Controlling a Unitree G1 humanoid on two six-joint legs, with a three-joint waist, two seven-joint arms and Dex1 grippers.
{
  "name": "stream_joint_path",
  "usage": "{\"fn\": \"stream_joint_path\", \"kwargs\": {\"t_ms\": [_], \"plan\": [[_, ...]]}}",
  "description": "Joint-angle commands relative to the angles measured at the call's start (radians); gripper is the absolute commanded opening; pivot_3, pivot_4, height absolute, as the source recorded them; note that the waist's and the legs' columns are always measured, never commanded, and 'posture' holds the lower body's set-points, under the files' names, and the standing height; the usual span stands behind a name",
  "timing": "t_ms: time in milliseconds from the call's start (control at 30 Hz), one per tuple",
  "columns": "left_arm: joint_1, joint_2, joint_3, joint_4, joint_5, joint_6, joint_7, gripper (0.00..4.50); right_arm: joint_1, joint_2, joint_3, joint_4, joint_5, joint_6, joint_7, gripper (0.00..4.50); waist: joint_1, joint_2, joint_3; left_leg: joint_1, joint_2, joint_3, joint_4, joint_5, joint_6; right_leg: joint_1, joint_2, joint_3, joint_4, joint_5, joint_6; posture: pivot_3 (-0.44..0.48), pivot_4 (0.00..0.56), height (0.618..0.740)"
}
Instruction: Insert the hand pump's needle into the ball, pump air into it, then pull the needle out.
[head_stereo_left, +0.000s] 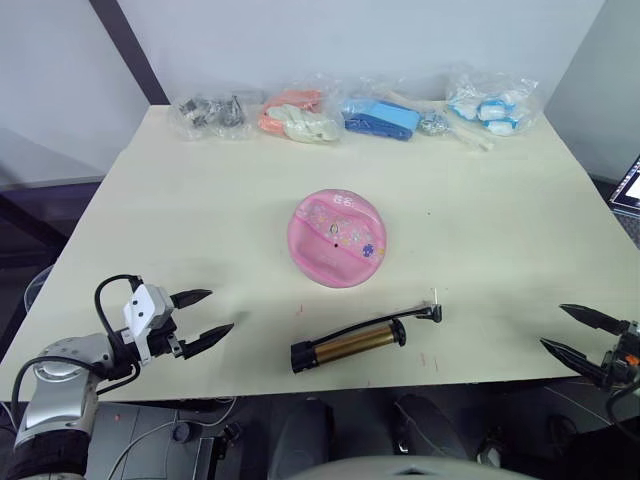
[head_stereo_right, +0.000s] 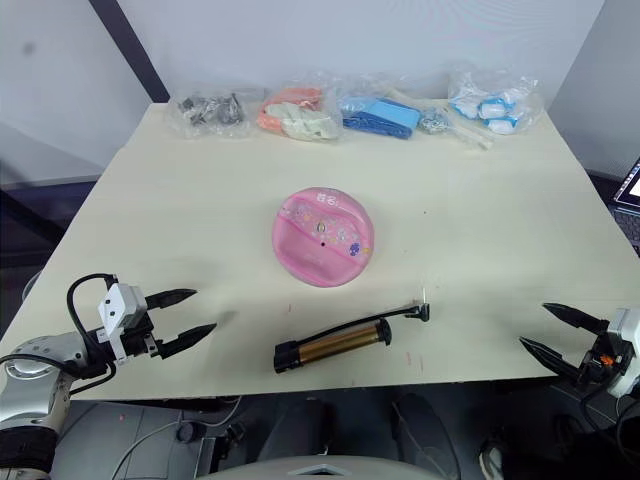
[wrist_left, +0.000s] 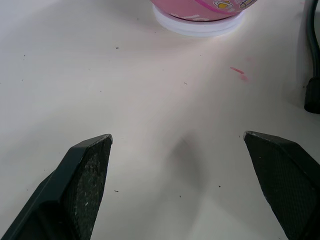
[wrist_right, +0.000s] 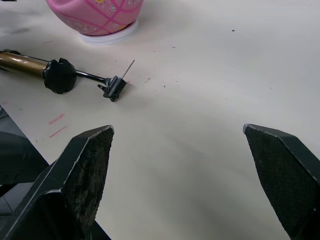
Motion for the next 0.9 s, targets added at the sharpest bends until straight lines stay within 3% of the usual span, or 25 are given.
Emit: {"fn": "stream_joint_path", "kwargs": {"t_ms": [33, 567, 900], "plan": [[0.003, 0.006, 0.023, -0.018, -0.008, -0.021, 0.003, 4.50, -0.009, -0.015, -0.036, 0.021, 0.012, -0.027, 0.016, 4.36, 0.000, 0.000, 0.000, 0.000, 0.000, 0.000, 0.000, 0.000, 0.000, 0.000, 0.000, 0.000, 0.000, 0.000, 0.000, 0.000, 0.150, 0.740], [-0.029, 0.008, 0.010, -0.032, -0.030, 0.006, -0.046, 4.50, -0.028, -0.021, -0.037, 0.063, 0.027, -0.069, 0.062, 4.36, 0.000, 0.000, 0.000, 0.000, 0.000, 0.000, 0.000, 0.000, 0.000, 0.000, 0.000, 0.000, 0.000, 0.000, 0.000, 0.000, 0.150, 0.740], [-0.057, 0.002, -0.100, -0.279, -0.031, 0.149, -0.054, 4.50, 0.008, -0.016, -0.023, -0.085, 0.108, 0.013, 0.127, 4.36, 0.001, 0.000, 0.000, 0.000, 0.000, 0.000, 0.000, 0.000, 0.000, 0.000, 0.000, 0.000, 0.000, 0.000, 0.000, 0.000, 0.150, 0.740]]}}
